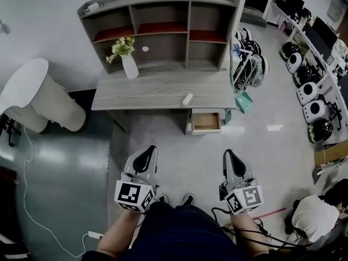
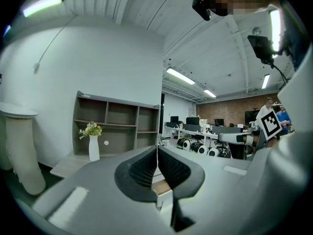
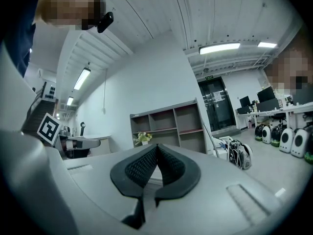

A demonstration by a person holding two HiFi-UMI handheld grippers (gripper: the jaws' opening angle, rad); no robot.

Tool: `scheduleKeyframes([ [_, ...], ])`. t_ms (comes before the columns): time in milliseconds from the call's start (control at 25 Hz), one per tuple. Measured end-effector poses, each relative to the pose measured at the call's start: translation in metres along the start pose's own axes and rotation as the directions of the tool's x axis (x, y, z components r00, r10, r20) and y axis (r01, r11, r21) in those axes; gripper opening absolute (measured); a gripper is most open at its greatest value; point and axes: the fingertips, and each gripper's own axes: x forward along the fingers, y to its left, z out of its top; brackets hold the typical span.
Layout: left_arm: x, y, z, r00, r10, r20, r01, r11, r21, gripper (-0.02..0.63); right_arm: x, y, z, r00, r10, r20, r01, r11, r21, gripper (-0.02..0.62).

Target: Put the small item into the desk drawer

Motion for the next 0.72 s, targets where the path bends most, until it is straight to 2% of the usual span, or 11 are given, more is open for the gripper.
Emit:
scheduleKeyframes([
  [320,0.001,-0.013,-0.005,0.998,0.057,-0.008,-0.057,0.998,0.014,0.008,0.004,-0.013,-0.009,0.998,0.059,-0.025,-0.058,0.998,0.023,0.006],
  [720,0.040,0.005,-0.001,0.999,0.047,-0.010,-0.047,0.999,0.011,0.008,0.042,-0.026,-0.008,0.997,0.061,-0.042,-0.060,0.998,0.016,0.006],
])
